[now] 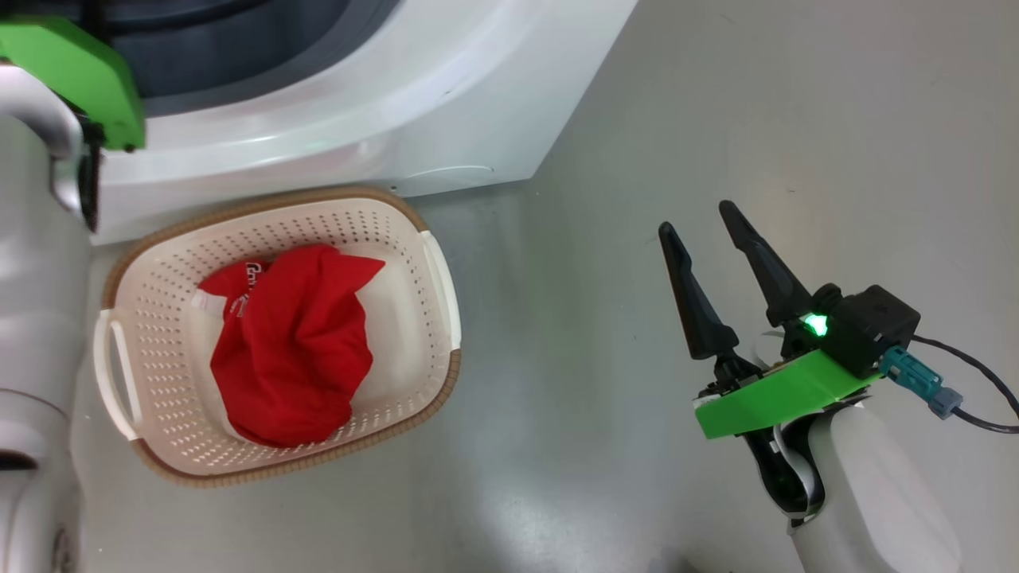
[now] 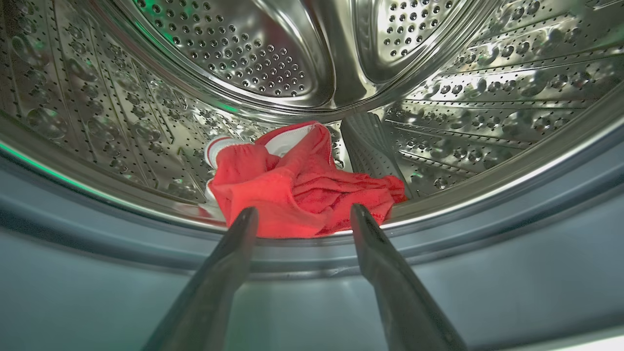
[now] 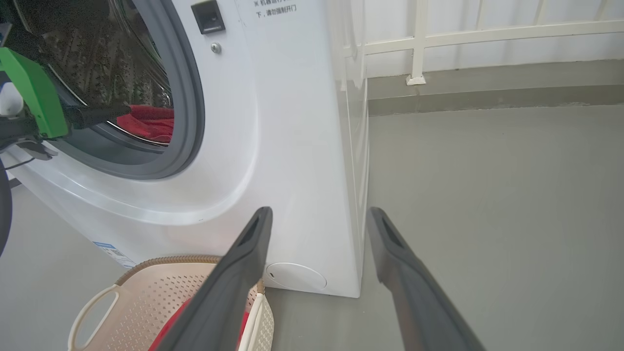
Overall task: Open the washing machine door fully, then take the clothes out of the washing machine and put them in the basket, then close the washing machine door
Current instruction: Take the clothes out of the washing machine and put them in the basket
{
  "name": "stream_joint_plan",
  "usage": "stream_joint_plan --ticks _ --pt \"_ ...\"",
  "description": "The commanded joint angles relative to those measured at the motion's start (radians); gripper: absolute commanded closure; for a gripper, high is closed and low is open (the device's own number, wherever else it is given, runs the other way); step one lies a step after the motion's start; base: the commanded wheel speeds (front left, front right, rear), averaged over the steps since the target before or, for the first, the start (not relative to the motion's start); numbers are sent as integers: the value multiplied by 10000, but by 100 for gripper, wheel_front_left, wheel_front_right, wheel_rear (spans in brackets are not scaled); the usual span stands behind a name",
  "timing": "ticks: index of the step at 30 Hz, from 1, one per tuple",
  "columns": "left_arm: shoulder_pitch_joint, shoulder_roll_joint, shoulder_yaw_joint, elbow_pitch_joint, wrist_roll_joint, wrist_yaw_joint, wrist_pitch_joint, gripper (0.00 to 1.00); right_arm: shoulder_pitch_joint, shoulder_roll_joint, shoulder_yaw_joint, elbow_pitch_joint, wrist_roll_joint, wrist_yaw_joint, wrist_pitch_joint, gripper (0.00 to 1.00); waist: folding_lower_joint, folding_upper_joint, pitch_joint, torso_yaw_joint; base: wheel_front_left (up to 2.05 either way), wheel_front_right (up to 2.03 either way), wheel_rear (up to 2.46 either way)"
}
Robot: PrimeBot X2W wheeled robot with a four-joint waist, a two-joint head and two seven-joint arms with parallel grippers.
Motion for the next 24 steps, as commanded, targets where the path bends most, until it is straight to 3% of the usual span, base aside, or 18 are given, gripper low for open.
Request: stream_joint_plan --ticks 1,24 --pt "-329 512 34 -98 115 111 -46 0 -2 101 280 -194 -45 16 -48 0 0 0 86 -109 0 0 0" --pt "-780 1297 -475 357 225 650 249 0 -100 283 584 -233 15 16 -48 0 0 0 395 -704 0 0 0"
